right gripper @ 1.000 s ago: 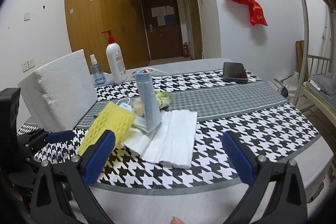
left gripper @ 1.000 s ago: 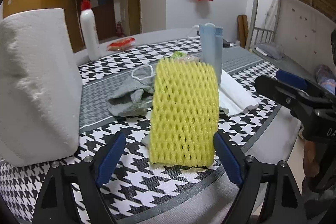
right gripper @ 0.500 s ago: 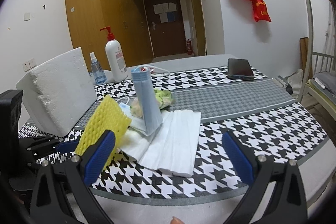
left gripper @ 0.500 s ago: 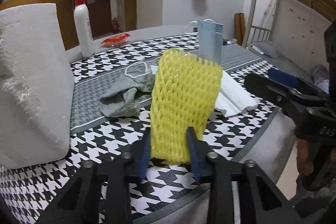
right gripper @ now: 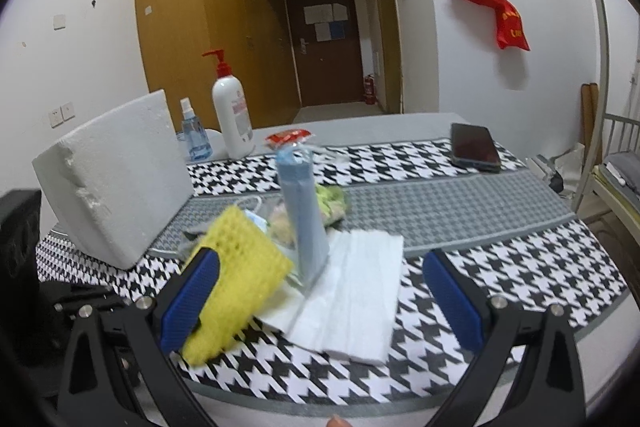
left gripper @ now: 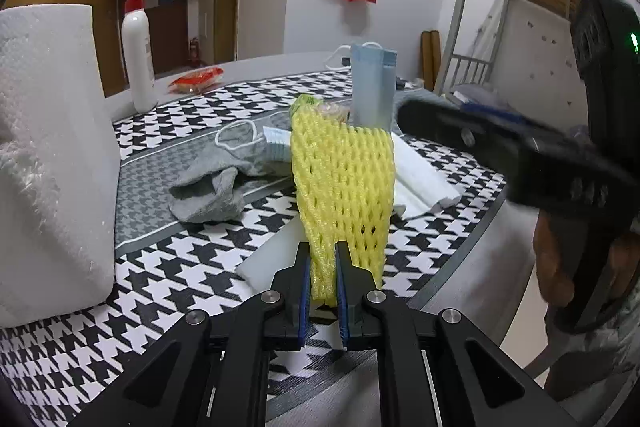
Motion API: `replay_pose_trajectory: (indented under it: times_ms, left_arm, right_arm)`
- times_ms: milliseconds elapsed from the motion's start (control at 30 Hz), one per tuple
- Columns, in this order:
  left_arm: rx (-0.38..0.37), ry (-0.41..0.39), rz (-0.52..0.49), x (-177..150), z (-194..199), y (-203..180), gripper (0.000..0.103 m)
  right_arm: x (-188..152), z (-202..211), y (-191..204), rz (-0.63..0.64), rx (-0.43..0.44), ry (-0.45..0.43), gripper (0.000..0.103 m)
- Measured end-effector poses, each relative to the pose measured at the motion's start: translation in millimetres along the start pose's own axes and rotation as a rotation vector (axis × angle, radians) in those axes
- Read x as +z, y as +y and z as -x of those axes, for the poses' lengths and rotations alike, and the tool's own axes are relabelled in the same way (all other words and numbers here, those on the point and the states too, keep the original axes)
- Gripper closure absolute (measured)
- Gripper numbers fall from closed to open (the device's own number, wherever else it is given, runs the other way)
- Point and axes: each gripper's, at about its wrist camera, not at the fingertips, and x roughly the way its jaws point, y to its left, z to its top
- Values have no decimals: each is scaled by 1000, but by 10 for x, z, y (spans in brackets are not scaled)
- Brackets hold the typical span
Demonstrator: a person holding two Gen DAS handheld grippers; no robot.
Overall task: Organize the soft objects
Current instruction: 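Grasp the blue face mask with the right gripper while the left gripper lifts the yellow net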
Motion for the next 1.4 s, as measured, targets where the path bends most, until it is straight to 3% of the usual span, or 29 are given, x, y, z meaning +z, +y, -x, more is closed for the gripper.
replay_pose_trajectory:
  times_ms: [167,500,633,667,1000,1400]
  left_arm:
    - [23,-8,17,-42,58,85,91]
    - [26,-35,23,-46,133,109,91]
    - [25,-40,19,-56,148,84,91]
    - [24,-42,23,-54,152,88,91]
    - [40,-85,45,-35,327,125,91]
    - [91,-164,53,-69,721,120,91]
  right_arm:
    - [113,-141,60,8,19,27,25]
    - [127,-374,32,-33,-18,95,57]
    - [111,-463,11,-46,-9,132,88]
    - [107,-486,-5,-56,-8,142,91]
    - [182,-319,-33,-72,-41,104,93]
    - [292,250,-11,-86,-49,-2,93]
